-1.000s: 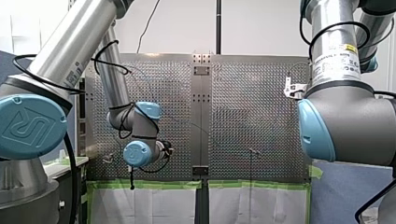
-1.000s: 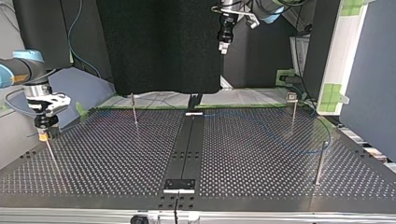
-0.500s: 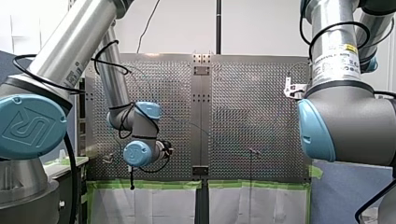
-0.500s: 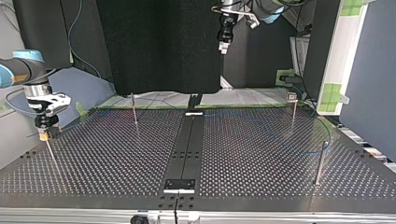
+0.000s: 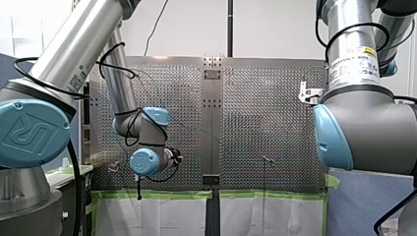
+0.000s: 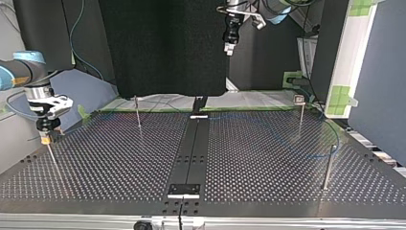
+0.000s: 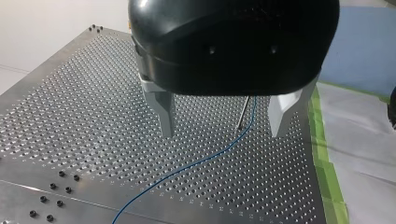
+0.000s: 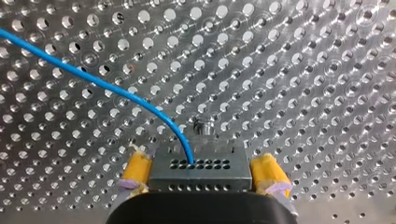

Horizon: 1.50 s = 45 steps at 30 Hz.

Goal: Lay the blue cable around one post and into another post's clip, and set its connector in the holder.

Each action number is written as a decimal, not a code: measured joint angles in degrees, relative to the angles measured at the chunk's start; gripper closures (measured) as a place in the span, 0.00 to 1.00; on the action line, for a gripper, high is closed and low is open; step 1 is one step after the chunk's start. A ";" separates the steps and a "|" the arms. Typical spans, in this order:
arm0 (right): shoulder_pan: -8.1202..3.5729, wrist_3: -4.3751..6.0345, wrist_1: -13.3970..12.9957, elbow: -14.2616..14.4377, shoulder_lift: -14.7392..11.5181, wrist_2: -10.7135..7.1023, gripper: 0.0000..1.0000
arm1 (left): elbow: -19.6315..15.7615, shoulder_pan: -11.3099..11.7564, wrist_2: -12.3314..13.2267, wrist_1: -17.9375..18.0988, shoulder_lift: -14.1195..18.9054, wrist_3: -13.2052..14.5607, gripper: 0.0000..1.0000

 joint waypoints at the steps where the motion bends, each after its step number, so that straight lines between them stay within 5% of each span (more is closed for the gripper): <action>1: 0.02 0.00 0.01 0.00 0.00 0.00 0.00 | 0.00 0.00 0.00 0.00 0.00 0.00 0.01; 45: 0.32 -0.36 0.39 -0.01 0.00 0.98 0.00 | -0.02 0.02 0.00 0.02 -0.01 0.01 0.01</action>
